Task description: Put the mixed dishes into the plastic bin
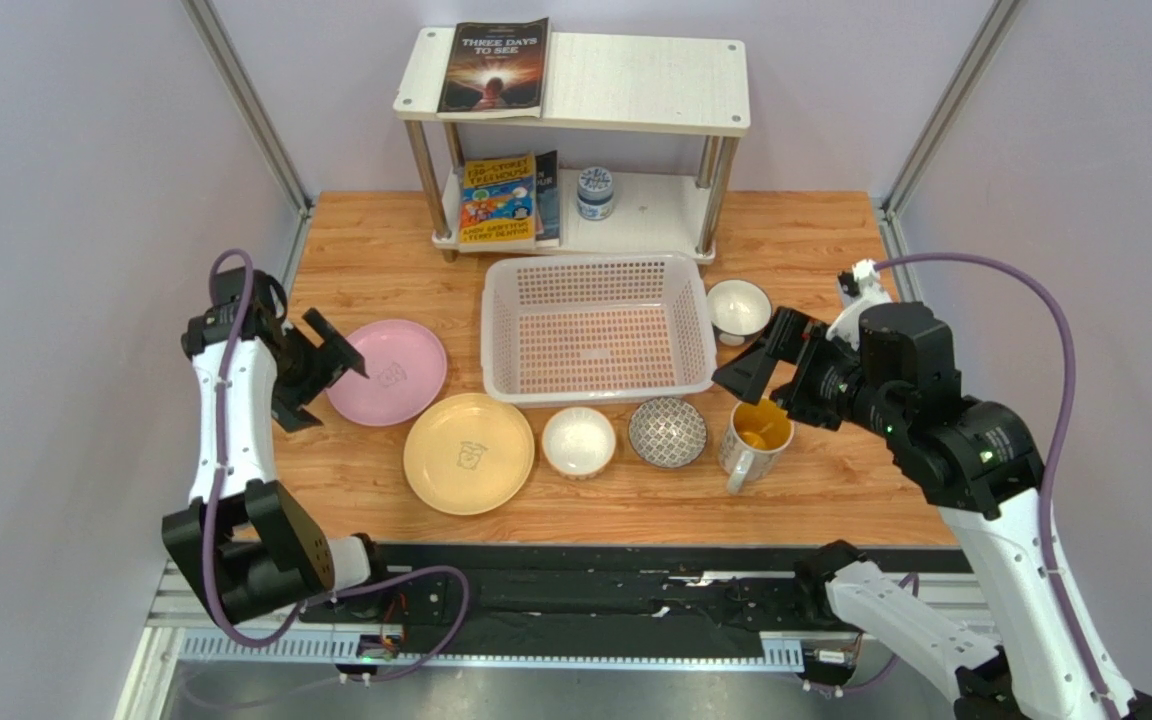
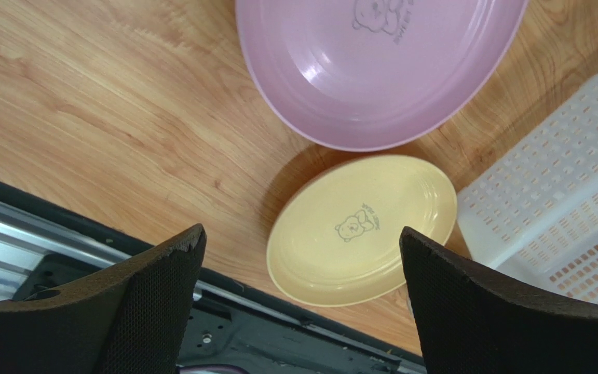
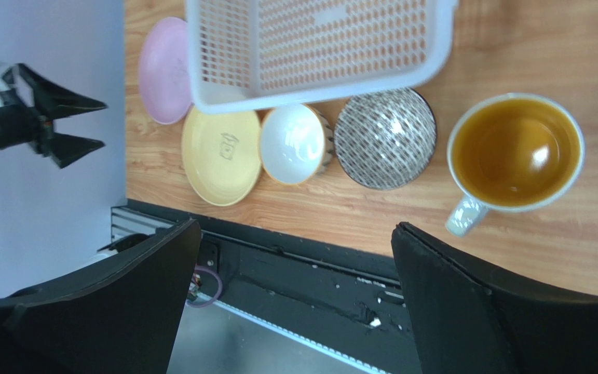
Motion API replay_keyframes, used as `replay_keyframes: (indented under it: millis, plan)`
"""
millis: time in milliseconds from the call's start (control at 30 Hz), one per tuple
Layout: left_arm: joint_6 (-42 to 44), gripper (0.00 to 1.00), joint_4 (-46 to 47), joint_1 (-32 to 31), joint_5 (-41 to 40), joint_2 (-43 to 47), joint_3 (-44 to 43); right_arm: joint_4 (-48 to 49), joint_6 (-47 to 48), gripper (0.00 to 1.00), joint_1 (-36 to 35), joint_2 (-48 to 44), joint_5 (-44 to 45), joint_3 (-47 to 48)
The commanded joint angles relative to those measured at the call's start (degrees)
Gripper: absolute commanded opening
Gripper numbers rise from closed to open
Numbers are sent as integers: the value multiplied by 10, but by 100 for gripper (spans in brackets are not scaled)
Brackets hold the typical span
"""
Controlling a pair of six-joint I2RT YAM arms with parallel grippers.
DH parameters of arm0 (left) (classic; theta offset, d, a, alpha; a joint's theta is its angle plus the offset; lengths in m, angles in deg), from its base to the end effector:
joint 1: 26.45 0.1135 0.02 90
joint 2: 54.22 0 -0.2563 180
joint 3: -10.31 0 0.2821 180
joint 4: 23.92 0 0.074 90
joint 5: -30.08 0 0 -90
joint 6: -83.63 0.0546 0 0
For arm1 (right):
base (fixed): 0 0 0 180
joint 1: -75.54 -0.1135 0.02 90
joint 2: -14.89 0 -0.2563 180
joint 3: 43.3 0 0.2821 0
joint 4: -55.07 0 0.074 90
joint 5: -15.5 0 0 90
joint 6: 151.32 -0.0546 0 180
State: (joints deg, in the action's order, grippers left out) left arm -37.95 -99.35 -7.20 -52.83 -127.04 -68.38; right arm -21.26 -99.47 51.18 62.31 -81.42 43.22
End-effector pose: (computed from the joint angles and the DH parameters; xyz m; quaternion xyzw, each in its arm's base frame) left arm 0.2568 0.0825 0.2671 -0.4116 0.8919 -0.0795 0.1695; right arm 0.1499 0.0751 0.4026 0.0807 0.8909 0.2764 0.3512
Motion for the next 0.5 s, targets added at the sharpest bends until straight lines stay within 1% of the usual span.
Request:
replay_keyframes:
  millis: [0, 33, 100, 133, 200, 267, 367, 467]
  plan:
    - [41, 98, 23, 56, 24, -18, -40, 14, 36, 100, -12, 13, 2, 52]
    - [39, 98, 22, 62, 27, -31, -44, 27, 29, 100, -12, 14, -25, 44]
    - [34, 98, 33, 69, 48, -65, -50, 63, 16, 100, -15, 17, -46, 27]
    - [30, 98, 52, 72, 56, -73, -43, 75, 5, 100, -23, 18, -61, 9]
    - [18, 97, 71, 86, 87, -96, -32, 100, 4, 100, -45, 21, -59, 0]
    - [13, 97, 92, 97, 111, -111, -18, 104, 11, 100, -58, 23, -38, -1]
    - [19, 96, 95, 116, 116, -148, -13, 113, 19, 100, -60, 24, -33, -7]
    - [19, 94, 103, 119, 118, -153, -6, 124, 14, 100, -60, 26, -40, -22]
